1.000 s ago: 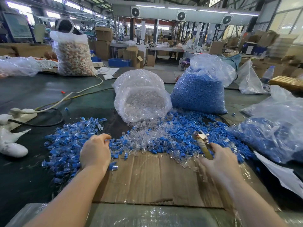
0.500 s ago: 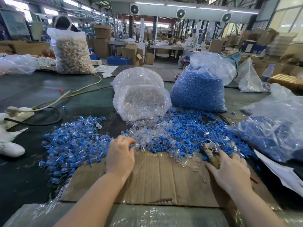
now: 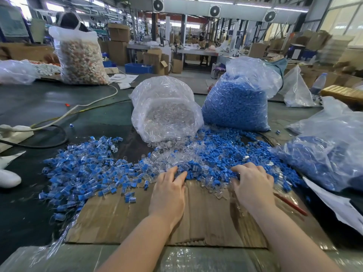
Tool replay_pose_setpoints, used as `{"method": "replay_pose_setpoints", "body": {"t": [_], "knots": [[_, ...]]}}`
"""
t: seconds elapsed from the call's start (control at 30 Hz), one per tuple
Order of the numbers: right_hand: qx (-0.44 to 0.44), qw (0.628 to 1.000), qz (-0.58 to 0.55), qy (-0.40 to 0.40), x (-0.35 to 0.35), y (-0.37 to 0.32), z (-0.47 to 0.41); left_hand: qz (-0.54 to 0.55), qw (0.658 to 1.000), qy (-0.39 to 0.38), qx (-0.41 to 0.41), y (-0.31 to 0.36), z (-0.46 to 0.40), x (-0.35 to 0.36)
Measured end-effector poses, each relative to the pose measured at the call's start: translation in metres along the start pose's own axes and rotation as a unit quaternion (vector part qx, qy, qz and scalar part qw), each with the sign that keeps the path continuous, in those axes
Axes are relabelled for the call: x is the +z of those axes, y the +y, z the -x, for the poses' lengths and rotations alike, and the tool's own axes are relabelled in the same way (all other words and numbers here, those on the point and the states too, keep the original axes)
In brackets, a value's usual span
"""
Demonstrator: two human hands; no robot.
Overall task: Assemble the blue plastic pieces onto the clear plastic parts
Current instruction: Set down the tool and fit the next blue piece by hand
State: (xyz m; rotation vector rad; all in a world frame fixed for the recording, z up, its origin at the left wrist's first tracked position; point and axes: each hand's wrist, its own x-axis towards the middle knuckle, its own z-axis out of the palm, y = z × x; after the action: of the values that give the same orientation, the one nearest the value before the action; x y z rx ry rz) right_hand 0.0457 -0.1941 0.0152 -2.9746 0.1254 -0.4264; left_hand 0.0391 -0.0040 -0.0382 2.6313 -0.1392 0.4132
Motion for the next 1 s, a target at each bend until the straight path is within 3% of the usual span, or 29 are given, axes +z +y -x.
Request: {"method": "replay_pose_setpoints", "body": {"t": [0.23,0.4,0.6,1.0], "knots": [[0.02,0.998,0.018,-0.051,0.018,-0.021,-0.018,0.028,0.998,0.033,0.036,-0.001,0.002,0.0],[0.018,0.998,0.041,-0.032,0.02,-0.024,-0.024,0.059,0.995,0.057,0.055,0.001,0.007,-0.004],[0.015,1.0,0.008,0.004,0.022,-0.018,-0.024,0.099,0.992,0.071,0.04,0.004,0.009,-0.009],[-0.008,0.999,-0.033,0.001,0.022,-0.028,-0.03,0.178,0.98,0.083,-0.007,0.003,0.007,-0.016]]}}
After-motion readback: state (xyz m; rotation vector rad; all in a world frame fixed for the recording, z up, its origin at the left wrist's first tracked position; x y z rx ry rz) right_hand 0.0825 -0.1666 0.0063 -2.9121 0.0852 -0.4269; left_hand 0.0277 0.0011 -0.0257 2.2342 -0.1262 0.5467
